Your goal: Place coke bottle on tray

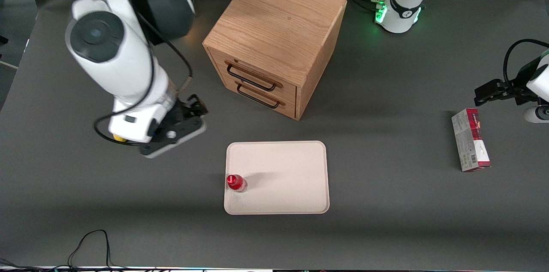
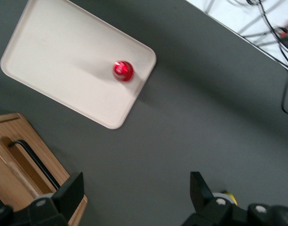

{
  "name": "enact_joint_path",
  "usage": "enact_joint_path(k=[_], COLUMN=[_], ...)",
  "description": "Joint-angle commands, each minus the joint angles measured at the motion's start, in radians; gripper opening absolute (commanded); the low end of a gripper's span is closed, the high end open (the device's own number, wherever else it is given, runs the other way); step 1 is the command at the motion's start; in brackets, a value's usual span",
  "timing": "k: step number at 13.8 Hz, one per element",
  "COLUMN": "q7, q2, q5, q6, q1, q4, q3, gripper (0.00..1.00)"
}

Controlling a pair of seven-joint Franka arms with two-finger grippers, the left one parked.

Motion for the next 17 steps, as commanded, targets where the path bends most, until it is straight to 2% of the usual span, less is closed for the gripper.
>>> enact_joint_path(k=[1,5,10,12,17], q7=[0.007,0.006,0.004,0.005,0.004], q2=[-0.215,-0.396,-0.49,-0.497,-0.494], q5=[-0.006,-0.004,-0.003,-0.003,-0.006], q6=[0.097,0.174,0.174,0.165,0.133], q1=[-0.1,-0.239,-0.385,-0.425,-0.43], q4=[-0.306,-0.516,-0.612,-0.616,-0.615], q3=[0.014,0.037,0.057,0.069,0.052], gripper=[1.0,1.0,1.0,1.0,1.0])
